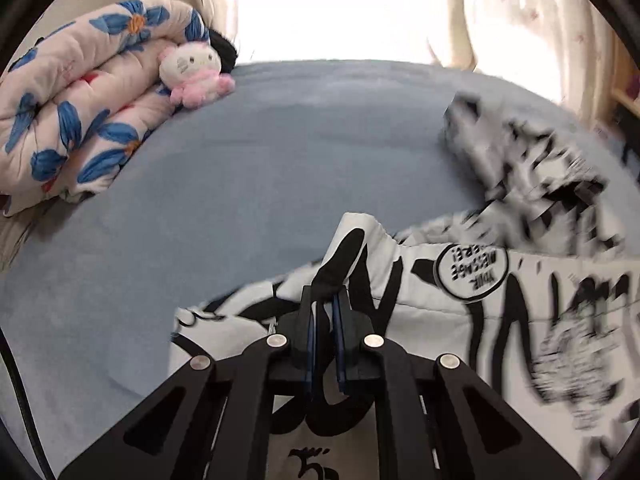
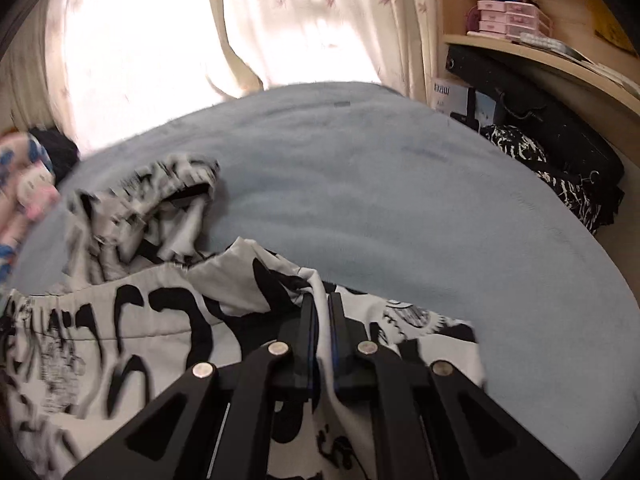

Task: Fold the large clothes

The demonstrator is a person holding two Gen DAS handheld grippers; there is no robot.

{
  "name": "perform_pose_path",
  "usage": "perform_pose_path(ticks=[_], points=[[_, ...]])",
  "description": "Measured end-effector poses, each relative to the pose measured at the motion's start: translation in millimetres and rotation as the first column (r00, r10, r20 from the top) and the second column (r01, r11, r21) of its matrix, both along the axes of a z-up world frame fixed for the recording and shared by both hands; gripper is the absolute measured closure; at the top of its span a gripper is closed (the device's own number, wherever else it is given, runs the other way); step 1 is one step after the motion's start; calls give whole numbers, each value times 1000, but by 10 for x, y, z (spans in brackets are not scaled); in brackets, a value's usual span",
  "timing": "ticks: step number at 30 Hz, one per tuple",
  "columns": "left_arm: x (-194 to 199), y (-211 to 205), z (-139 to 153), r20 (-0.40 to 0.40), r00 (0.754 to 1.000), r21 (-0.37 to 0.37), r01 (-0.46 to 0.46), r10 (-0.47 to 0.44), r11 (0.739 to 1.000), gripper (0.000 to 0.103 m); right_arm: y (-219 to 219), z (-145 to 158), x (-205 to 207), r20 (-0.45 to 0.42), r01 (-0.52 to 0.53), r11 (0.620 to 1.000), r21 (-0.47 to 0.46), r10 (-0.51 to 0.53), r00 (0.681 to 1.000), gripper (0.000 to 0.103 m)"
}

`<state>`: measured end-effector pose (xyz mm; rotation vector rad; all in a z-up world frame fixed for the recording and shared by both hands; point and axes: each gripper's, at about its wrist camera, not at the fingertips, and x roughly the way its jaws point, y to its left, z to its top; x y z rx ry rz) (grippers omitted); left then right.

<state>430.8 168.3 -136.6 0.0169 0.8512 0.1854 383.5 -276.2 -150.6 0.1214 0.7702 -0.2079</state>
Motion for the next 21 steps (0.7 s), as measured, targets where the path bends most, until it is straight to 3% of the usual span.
perform_pose_path(ticks=[1,4,7,10,12,16,18,21], points=[[37,32,-128,-18,1000,4,-16,16,1000,97,33,-91,37,-20,-5,1000,-12,5,1000,97],[70,172,-304,-9,999,-92,-40,39,995,93,28,-370,144,-61,0,1000,-12,-1,998,93],[66,312,-341,3,999,-186,-35,37,982,93,-144,-420,94,-31,5,995,99,-2,1000,88],[62,425,-368,14,999,-260,-32,37,965,92,-296,-471,63,-18,28,981,194,-24,1000,75],[50,421,-372,17,999,-262,-30,36,965,92,-304,-480,71,-22,28,978,206,-24,999,74],[49,401,-373,7,999,-251,-29,32,968,92,-210,-422,104,-60,40,989,143,-32,998,67],[44,329,-326,-13,1000,-205,-30,28,978,92,-190,-375,96,-94,41,991,126,-30,995,66],[3,130,-147,-55,998,-75,-13,8,997,89,-153,-219,9,-119,58,993,105,-45,992,66]])
